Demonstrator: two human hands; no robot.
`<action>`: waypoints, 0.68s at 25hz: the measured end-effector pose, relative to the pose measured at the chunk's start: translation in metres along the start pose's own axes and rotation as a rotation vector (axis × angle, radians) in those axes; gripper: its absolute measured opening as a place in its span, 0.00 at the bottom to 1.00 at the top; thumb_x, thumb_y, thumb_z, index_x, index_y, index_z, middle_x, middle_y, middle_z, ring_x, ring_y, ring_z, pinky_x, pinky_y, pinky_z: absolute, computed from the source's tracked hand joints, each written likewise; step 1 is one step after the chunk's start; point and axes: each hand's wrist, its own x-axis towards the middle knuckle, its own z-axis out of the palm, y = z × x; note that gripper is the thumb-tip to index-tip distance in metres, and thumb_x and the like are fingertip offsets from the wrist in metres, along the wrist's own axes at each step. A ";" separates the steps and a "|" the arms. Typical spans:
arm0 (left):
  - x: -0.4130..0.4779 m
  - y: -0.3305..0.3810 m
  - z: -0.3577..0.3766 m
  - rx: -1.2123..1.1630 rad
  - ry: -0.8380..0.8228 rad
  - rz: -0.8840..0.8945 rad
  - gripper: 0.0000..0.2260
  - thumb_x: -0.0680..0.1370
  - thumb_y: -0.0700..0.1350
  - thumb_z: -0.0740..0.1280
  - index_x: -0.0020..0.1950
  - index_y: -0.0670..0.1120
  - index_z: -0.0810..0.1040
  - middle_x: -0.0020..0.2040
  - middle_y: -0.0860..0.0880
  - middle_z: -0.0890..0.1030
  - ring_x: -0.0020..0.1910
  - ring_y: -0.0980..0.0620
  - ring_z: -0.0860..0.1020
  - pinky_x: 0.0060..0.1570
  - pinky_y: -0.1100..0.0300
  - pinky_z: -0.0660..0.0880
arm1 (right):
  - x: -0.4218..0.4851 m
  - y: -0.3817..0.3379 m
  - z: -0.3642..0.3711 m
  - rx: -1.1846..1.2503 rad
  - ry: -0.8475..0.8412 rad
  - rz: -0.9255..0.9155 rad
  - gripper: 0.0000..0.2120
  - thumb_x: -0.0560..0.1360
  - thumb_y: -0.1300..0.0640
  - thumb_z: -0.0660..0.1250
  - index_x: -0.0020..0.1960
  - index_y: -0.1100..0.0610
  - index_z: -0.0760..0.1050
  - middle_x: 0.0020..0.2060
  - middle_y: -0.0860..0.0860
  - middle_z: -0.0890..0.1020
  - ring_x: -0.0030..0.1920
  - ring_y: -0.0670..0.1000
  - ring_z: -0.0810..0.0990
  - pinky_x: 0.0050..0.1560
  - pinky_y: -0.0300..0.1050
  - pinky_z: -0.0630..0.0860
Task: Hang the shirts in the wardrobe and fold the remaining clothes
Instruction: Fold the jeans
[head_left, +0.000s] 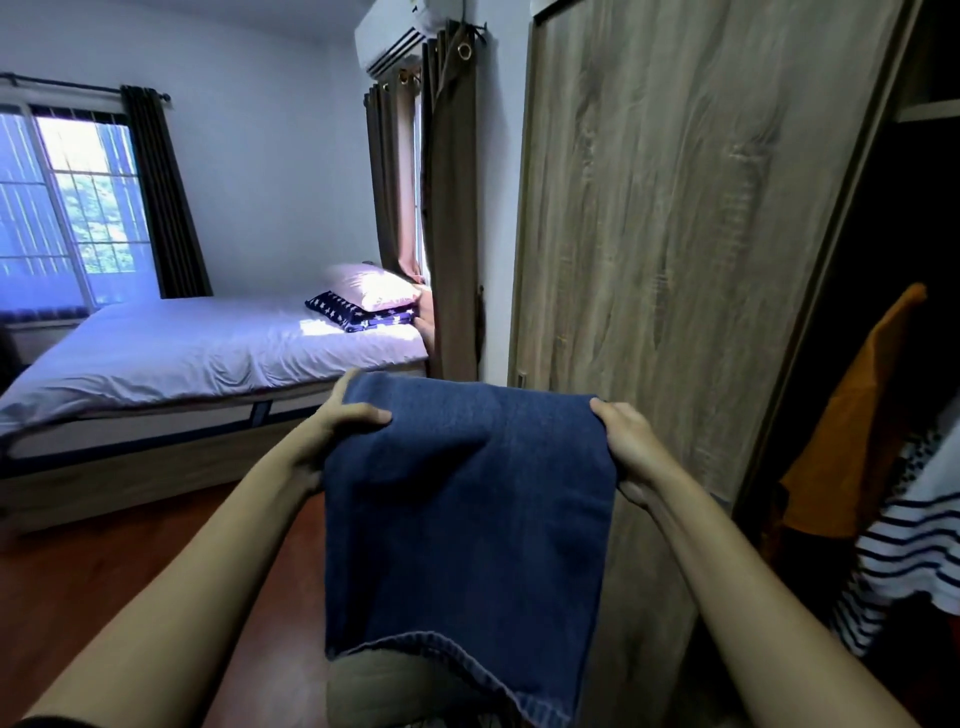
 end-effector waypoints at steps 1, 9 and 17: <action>-0.003 -0.003 -0.001 0.013 -0.008 0.019 0.49 0.52 0.37 0.72 0.72 0.56 0.62 0.60 0.45 0.73 0.45 0.48 0.80 0.37 0.60 0.78 | -0.006 -0.004 0.000 0.006 -0.033 0.007 0.12 0.81 0.56 0.57 0.56 0.65 0.71 0.38 0.53 0.76 0.37 0.48 0.75 0.35 0.41 0.69; -0.015 0.030 -0.008 0.142 -0.053 0.070 0.49 0.39 0.48 0.84 0.60 0.58 0.75 0.57 0.43 0.78 0.42 0.51 0.83 0.36 0.61 0.79 | -0.016 0.003 -0.012 -0.266 -0.171 -0.363 0.45 0.67 0.72 0.72 0.73 0.46 0.54 0.58 0.47 0.75 0.56 0.46 0.79 0.53 0.38 0.78; -0.030 0.030 -0.014 0.358 -0.041 0.317 0.46 0.49 0.36 0.77 0.65 0.58 0.71 0.62 0.51 0.76 0.52 0.56 0.80 0.46 0.62 0.79 | -0.016 -0.004 -0.010 -0.097 -0.125 -0.549 0.34 0.63 0.81 0.67 0.61 0.52 0.71 0.57 0.51 0.78 0.54 0.43 0.79 0.56 0.38 0.76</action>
